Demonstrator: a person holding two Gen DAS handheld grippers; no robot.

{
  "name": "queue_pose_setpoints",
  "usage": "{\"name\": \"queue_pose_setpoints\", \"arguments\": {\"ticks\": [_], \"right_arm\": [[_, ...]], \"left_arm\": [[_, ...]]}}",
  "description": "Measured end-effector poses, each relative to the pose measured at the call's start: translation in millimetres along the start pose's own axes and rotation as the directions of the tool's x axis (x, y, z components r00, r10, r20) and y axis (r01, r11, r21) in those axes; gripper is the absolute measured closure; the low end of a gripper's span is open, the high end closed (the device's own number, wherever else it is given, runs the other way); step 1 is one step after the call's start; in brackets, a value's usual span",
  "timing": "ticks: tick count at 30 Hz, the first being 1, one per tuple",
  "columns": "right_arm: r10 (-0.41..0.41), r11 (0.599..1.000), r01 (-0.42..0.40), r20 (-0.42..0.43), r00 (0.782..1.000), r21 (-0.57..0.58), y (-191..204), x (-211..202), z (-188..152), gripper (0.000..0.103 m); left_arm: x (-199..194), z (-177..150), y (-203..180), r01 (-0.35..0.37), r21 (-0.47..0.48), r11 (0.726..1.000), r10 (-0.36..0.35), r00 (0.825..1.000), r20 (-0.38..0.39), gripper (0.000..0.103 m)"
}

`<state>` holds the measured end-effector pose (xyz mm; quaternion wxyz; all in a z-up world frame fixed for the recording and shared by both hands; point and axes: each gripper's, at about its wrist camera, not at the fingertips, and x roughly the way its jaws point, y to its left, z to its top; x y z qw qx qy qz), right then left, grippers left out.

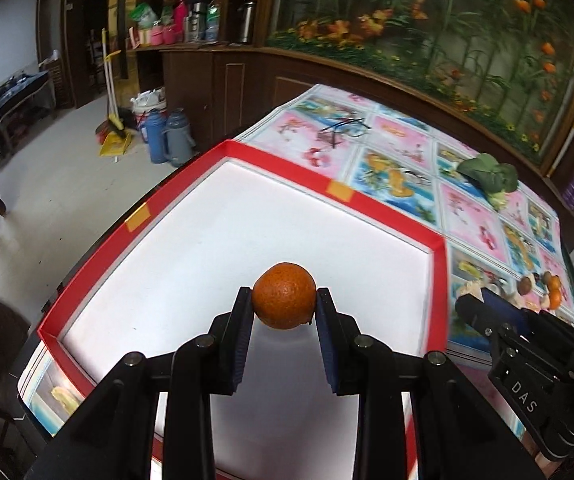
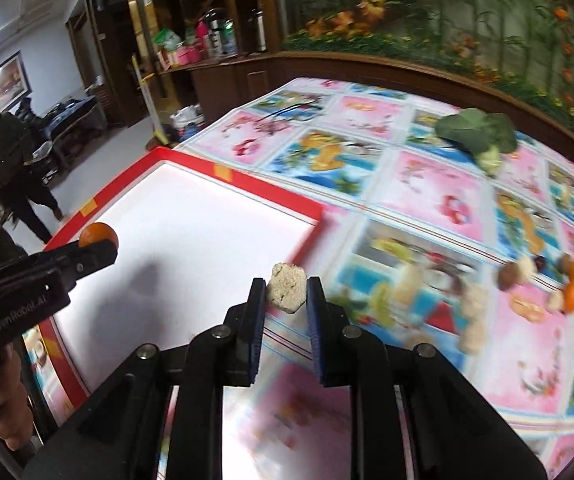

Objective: Organize fruits
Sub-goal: 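Carry both items to the red-rimmed white tray and open both tools, then grasp an orange with the right tool while the left tool grasps a beige cylinder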

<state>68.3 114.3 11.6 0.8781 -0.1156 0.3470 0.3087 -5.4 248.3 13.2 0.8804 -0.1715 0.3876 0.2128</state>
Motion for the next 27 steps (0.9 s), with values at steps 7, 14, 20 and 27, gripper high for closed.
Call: {"name": "queue_pose_setpoints", "arguments": {"ticks": [7,14,20,27], "right_arm": [[0.027,0.999,-0.028,-0.019,0.999,-0.029,16,22,17,0.081],[0.041,0.997,-0.045,-0.056,0.998,-0.066,23,39,21,0.08],[-0.002,0.996,0.0,-0.023,1.0,-0.094,19,31,17,0.047],[-0.092,0.996,0.094,0.113,0.989,-0.013,-38,-33,-5,0.028]], "left_arm": [[11,5,14,-0.041,-0.019,0.999,0.041,0.999,-0.014,0.073],[9,10,24,-0.057,-0.069,0.996,0.058,0.998,0.007,0.054],[-10,12,33,-0.084,-0.147,0.986,0.095,0.993,0.071,0.035],[-31,10,18,-0.103,-0.194,0.976,0.136,0.977,0.162,0.021]]}}
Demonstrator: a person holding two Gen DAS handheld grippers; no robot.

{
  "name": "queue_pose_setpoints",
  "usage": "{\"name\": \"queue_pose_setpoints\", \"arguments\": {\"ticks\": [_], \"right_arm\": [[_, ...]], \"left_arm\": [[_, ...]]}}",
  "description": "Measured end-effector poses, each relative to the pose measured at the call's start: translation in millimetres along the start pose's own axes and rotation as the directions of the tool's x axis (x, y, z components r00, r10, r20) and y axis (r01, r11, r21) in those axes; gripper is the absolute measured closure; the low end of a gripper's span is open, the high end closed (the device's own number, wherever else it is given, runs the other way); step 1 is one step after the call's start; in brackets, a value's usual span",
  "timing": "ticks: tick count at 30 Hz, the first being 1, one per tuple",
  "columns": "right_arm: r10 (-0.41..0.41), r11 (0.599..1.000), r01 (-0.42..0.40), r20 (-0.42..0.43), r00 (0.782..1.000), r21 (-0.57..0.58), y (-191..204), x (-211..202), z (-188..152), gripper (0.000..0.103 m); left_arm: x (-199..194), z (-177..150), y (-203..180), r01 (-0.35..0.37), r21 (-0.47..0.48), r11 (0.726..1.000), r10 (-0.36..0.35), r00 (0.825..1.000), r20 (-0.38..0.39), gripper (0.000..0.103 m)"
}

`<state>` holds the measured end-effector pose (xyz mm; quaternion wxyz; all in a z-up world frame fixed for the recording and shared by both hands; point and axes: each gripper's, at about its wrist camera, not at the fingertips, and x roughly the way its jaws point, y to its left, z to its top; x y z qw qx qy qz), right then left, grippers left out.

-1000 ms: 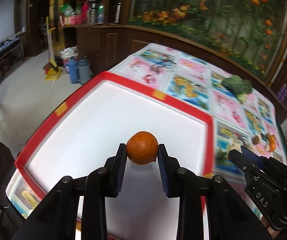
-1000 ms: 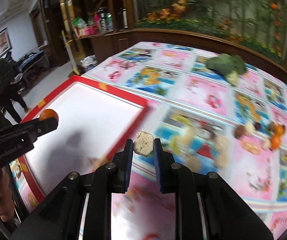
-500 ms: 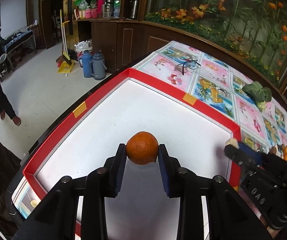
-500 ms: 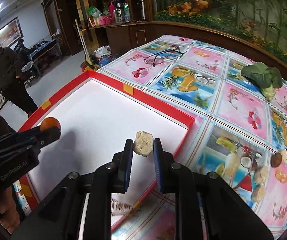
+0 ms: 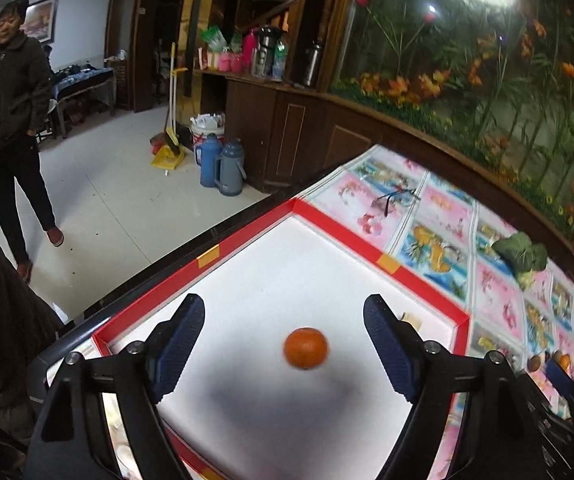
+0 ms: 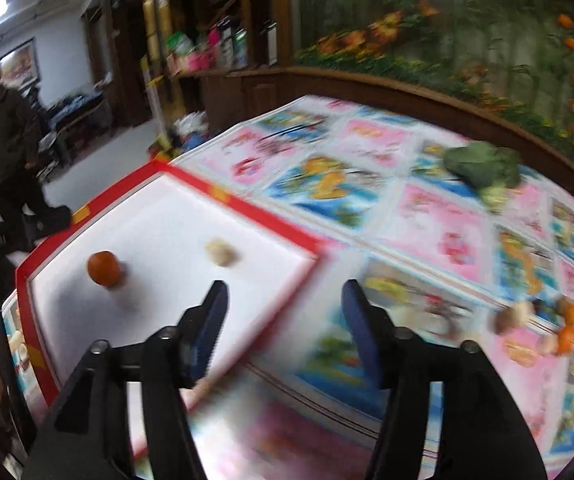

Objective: Organize fruits
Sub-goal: 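Grasp an orange with the right tool while the left tool grasps a beige cylinder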

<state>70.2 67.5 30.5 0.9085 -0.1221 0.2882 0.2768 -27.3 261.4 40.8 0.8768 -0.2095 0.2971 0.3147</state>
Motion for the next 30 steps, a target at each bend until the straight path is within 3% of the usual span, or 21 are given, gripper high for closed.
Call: {"name": "queue_pose_setpoints", "arguments": {"ticks": [3,6,9,11,16,19,23,28,30], "right_arm": [[-0.098,0.994,0.096,0.041,0.994,0.048,-41,-28,-17,0.012],[-0.196,0.973,0.189,0.041,0.98,0.133,-98,-61,-45,0.01],[-0.257,0.945,0.248,0.014,0.966,0.211,-142,-81,-69,0.01],[-0.295,0.92,0.288,-0.016,0.955,0.265,-171,-91,-85,0.01],[-0.3,0.876,0.306,-0.076,0.951,0.373,-221,-102,-114,0.011],[-0.233,0.892,0.248,-0.086,0.969,0.378,-220,-90,-110,0.018],[-0.152,0.942,0.175,-0.102,0.983,0.286,-194,-56,-91,0.023],[-0.243,0.928,0.26,-0.094,0.965,0.266,-198,-34,-72,0.024],[-0.274,0.913,0.293,-0.104,0.956,0.285,-212,-28,-65,0.03]], "left_arm": [[-9,-7,-24,0.045,0.037,0.998,-0.045,0.999,0.014,0.021],[-21,-21,-57,0.112,0.12,0.986,-0.115,0.993,0.018,0.021],[-30,-43,-101,0.201,0.231,0.952,-0.202,0.979,-0.017,0.021],[-30,-61,-130,0.265,0.305,0.915,-0.258,0.964,-0.065,0.021],[-10,-101,-179,0.322,0.415,0.851,-0.269,0.946,-0.182,0.021],[6,-109,-185,0.295,0.435,0.851,-0.229,0.953,-0.198,0.021],[13,-113,-180,0.279,0.409,0.869,-0.214,0.957,-0.197,0.021],[20,-118,-187,0.296,0.403,0.866,-0.232,0.952,-0.201,0.021],[20,-118,-191,0.304,0.402,0.864,-0.241,0.95,-0.2,0.021]]}}
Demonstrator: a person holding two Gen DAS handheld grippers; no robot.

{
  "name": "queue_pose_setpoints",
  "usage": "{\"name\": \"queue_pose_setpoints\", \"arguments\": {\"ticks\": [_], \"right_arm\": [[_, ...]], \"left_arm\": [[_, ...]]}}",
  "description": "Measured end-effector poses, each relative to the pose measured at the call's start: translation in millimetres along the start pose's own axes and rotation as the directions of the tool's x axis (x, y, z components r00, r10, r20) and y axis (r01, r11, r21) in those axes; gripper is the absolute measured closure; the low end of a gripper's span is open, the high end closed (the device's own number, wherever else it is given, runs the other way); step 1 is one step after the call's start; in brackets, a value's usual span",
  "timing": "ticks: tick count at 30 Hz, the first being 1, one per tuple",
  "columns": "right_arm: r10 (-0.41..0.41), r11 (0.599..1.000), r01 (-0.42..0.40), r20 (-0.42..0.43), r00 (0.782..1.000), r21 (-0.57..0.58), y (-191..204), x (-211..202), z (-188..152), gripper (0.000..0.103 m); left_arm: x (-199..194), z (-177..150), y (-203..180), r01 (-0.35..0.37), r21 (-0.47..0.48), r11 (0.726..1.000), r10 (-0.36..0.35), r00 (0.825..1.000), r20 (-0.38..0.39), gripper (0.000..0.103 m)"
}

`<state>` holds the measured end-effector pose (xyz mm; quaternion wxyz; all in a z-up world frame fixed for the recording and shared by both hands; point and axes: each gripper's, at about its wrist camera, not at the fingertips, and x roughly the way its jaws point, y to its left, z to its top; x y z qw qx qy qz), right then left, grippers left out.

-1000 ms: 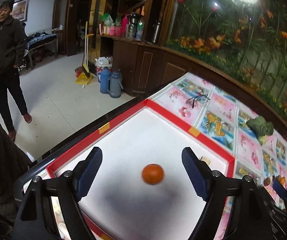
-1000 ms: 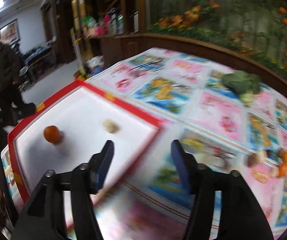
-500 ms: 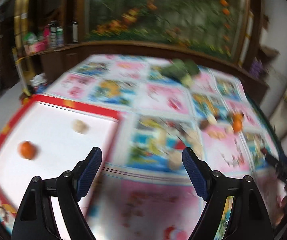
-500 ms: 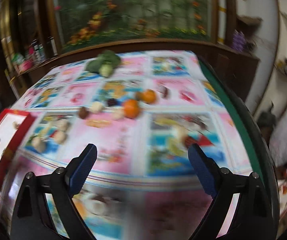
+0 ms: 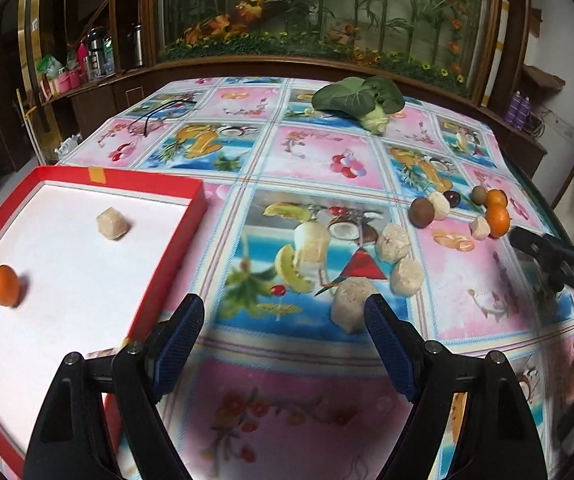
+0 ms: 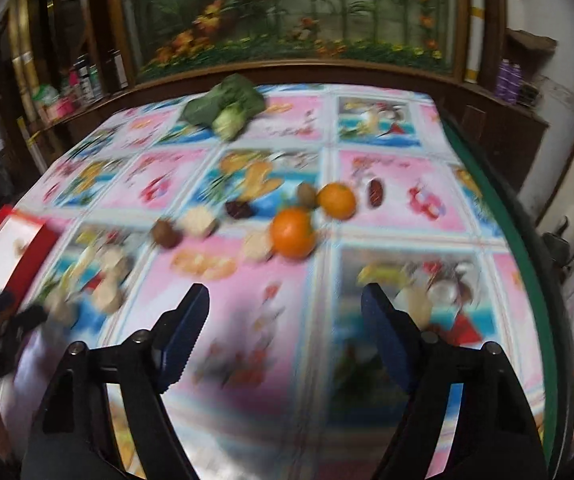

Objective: Organize fruits
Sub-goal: 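Grasp an orange with the right tool while the left tool grasps a beige cylinder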

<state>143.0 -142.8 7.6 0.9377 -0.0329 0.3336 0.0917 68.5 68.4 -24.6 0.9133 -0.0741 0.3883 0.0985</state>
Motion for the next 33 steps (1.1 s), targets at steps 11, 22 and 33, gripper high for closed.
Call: {"name": "queue_pose_setpoints", "arguments": {"ticks": [11,22,33], "right_arm": [[0.113,0.982,-0.103,-0.053,0.992,0.162,-17,51,25,0.06],[0.132,0.979,-0.123,-0.045,0.99,0.165,-26,21,-2,0.068],[0.196,0.964,-0.19,-0.016,0.981,0.184,-29,16,-2,0.068]], "left_arm": [[12,3,-7,0.097,-0.018,0.995,-0.097,0.995,-0.023,0.018],[17,0,-11,0.098,-0.005,0.995,-0.099,0.993,-0.068,0.038],[26,8,-31,0.024,0.081,0.996,-0.018,0.998,-0.068,0.078]]}}
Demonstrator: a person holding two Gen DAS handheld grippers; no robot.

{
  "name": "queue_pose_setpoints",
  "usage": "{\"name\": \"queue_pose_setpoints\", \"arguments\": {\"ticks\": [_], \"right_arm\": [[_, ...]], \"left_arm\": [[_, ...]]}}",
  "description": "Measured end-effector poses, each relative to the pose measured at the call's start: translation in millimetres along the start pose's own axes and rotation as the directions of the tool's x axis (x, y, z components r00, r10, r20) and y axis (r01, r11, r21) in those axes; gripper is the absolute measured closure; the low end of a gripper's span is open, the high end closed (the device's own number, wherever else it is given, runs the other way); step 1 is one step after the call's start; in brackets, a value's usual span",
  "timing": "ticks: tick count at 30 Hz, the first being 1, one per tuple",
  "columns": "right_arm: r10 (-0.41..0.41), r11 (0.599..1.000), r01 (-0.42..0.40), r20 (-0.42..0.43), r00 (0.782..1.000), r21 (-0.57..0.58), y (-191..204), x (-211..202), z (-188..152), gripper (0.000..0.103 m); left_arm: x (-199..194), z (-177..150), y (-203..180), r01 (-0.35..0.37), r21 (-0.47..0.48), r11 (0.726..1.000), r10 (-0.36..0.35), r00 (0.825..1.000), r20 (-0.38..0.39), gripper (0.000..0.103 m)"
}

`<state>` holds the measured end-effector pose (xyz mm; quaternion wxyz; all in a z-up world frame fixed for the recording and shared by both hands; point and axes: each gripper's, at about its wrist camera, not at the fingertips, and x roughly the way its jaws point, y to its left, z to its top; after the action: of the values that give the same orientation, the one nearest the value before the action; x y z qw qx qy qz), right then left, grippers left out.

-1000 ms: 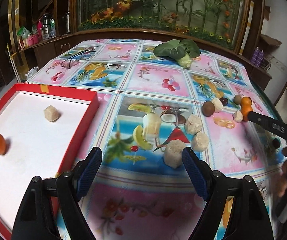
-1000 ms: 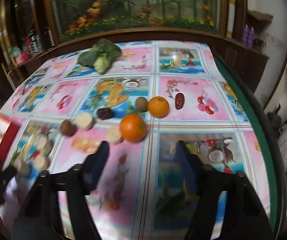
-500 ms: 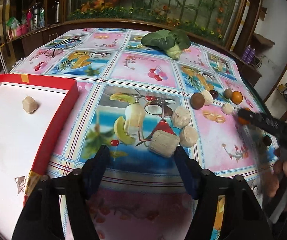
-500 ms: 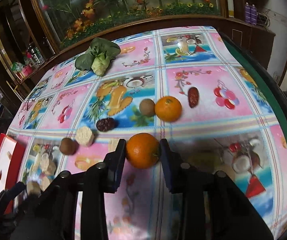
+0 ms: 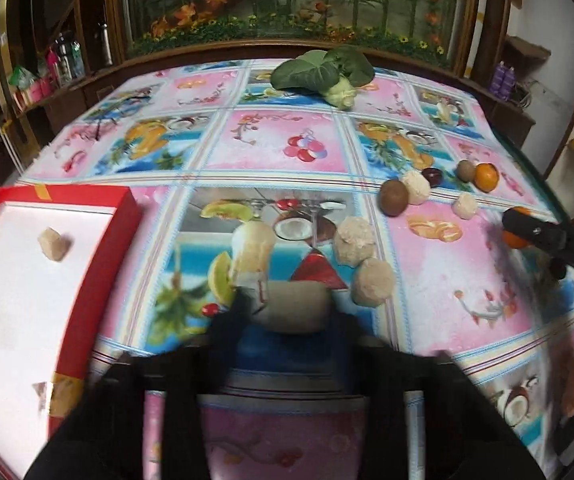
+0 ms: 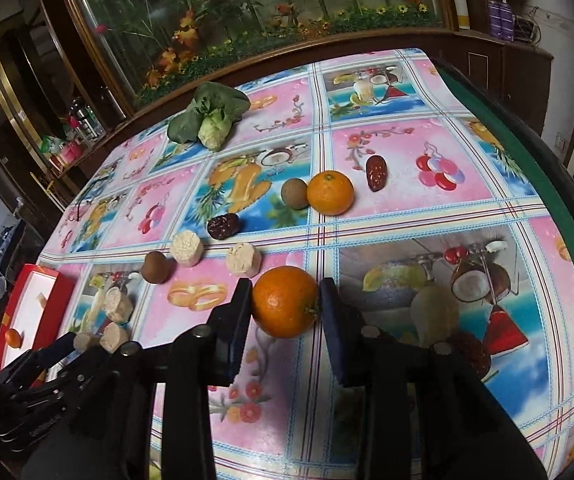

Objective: Organize fruits
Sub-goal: 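Grasp an orange with the right tool while the left tool grasps a beige cylinder, then carry both items into the white tray and open both tools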

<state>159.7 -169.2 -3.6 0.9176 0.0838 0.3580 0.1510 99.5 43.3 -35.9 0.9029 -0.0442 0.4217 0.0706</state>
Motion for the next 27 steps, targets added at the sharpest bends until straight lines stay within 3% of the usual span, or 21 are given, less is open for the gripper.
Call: {"name": "queue_pose_setpoints", "arguments": {"ticks": [6,12,15,27], "right_arm": [[0.011,1.0,-0.01,0.003,1.0,-0.019,2,-2,0,0.068],[-0.003,1.0,0.004,0.021,1.0,-0.025,5,-7,-1,0.068],[-0.012,0.999,0.012,0.018,1.0,-0.036,9,-6,-3,0.068],[0.032,0.988,-0.03,0.008,0.999,-0.153,70,-23,-18,0.067]], "left_arm": [[-10,-6,0,0.011,0.0,1.0,-0.011,1.0,0.006,0.079],[-33,-15,12,0.096,-0.016,0.995,-0.094,0.993,0.073,0.079],[-42,-18,20,0.106,-0.032,0.994,-0.102,0.991,0.089,0.079],[-90,-23,70,0.075,-0.112,0.991,-0.058,0.987,0.148,0.079]]}}
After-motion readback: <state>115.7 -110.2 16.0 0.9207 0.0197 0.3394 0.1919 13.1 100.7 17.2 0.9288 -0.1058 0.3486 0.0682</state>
